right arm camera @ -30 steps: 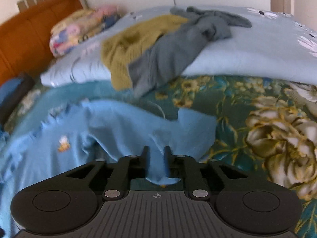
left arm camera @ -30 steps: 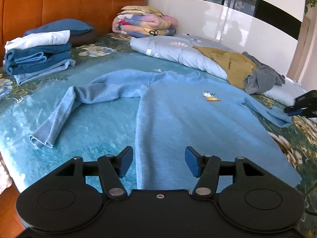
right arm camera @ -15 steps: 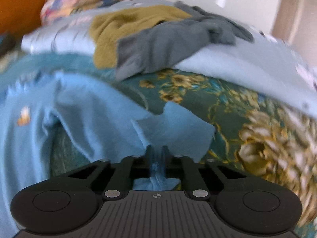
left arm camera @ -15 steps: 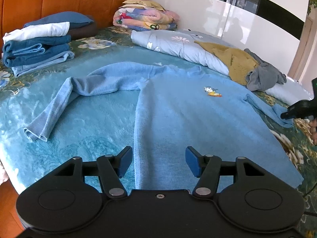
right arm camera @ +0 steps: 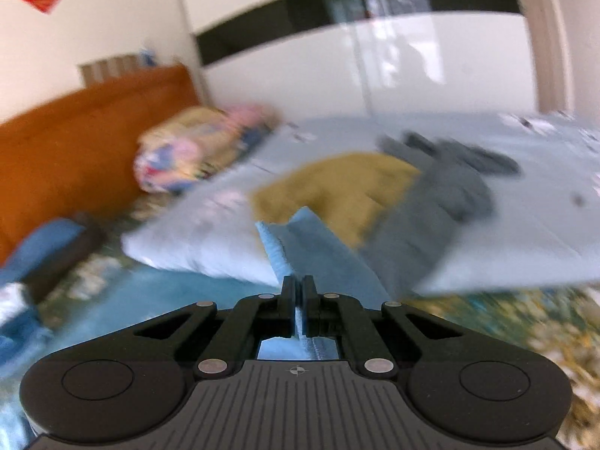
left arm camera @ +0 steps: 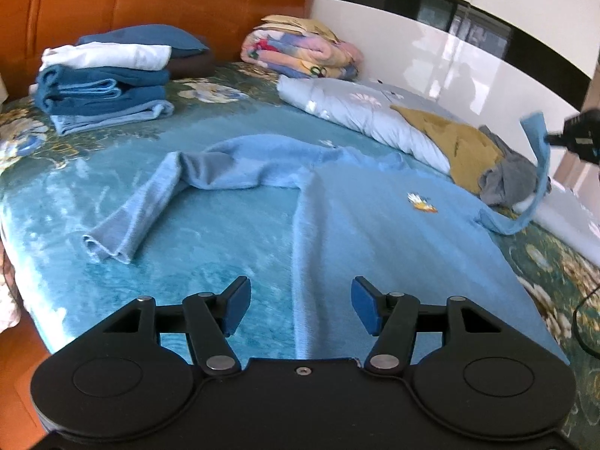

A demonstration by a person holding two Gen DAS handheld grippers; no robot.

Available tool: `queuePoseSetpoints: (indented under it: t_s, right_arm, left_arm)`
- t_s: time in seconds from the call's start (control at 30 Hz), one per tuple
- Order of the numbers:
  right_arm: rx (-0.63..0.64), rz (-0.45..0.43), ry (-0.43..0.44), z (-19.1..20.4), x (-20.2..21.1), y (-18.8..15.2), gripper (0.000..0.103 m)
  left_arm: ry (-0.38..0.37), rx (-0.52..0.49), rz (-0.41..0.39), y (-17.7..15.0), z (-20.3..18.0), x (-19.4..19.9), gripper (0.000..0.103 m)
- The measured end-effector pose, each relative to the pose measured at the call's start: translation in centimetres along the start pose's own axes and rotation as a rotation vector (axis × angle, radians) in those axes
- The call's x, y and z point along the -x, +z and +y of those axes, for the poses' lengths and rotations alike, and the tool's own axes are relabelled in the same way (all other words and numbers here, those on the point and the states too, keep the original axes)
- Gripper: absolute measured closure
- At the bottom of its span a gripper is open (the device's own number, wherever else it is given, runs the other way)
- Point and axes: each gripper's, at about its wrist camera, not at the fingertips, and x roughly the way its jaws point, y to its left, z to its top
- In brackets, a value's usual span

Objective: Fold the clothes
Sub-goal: 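Lift the sleeve and carry it across the body with the right gripper, then lower the sleeve onto the sweatshirt and open the right gripper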

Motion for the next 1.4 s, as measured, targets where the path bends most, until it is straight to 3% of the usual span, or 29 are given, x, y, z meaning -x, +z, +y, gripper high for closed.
queuePoseSetpoints:
  t_s: [0.17, 0.27, 0.4, 0.57, 0.73, 0.83, 1.07, 1.17, 1.27, 1.4]
  right_arm:
    - [0.062, -0.037, 0.174, 6.9, -0.1, 1.2, 0.101]
    - [0.155, 0.001, 0.279, 11.1, -0.3, 0.1, 0.101]
    - [0.244, 0.109, 0.343, 14.7, -1.6, -4.2, 0.101]
    - [0.267, 0.279, 0.351, 15.9, -3.9, -10.7, 0.101]
    - [0.236, 0.392, 0.384, 14.8, -4.0, -14.5, 0.100]
    - [0.234, 0.387, 0.396, 13.5, -2.7, -14.9, 0.100]
    - [0.153, 0.345, 0.365, 8.0, -0.1, -14.7, 0.098]
    - [0.138, 0.335, 0.343, 6.1, 0.9, -15.0, 0.096]
    - [0.106, 0.325, 0.321, 3.8, 1.8, -15.1, 0.094]
    - [0.060, 0.323, 0.280, 0.9, 2.4, -15.3, 0.089]
  left_arm:
    - [0.021, 0.028, -0.029, 0.3, 1.5, 1.2, 0.045]
    - [0.041, 0.050, -0.038, 0.3, 2.7, 1.6, 0.045]
    - [0.062, 0.070, -0.029, 0.1, 3.8, 1.7, 0.045]
    - [0.061, 0.072, -0.011, -0.3, 4.4, 1.5, 0.045]
    - [0.046, 0.069, 0.006, 0.2, 4.3, 0.7, 0.045]
    - [0.002, 0.096, 0.020, 1.0, 3.7, -0.2, 0.045]
    - [-0.204, 0.150, 0.104, 4.1, -0.6, -5.1, 0.045]
    - [-0.202, 0.162, 0.159, 5.1, -2.2, -9.0, 0.046]
    - [-0.153, 0.179, 0.204, 5.6, -2.8, -12.3, 0.048]
    - [-0.148, 0.254, 0.218, 5.7, -2.7, -14.9, 0.049]
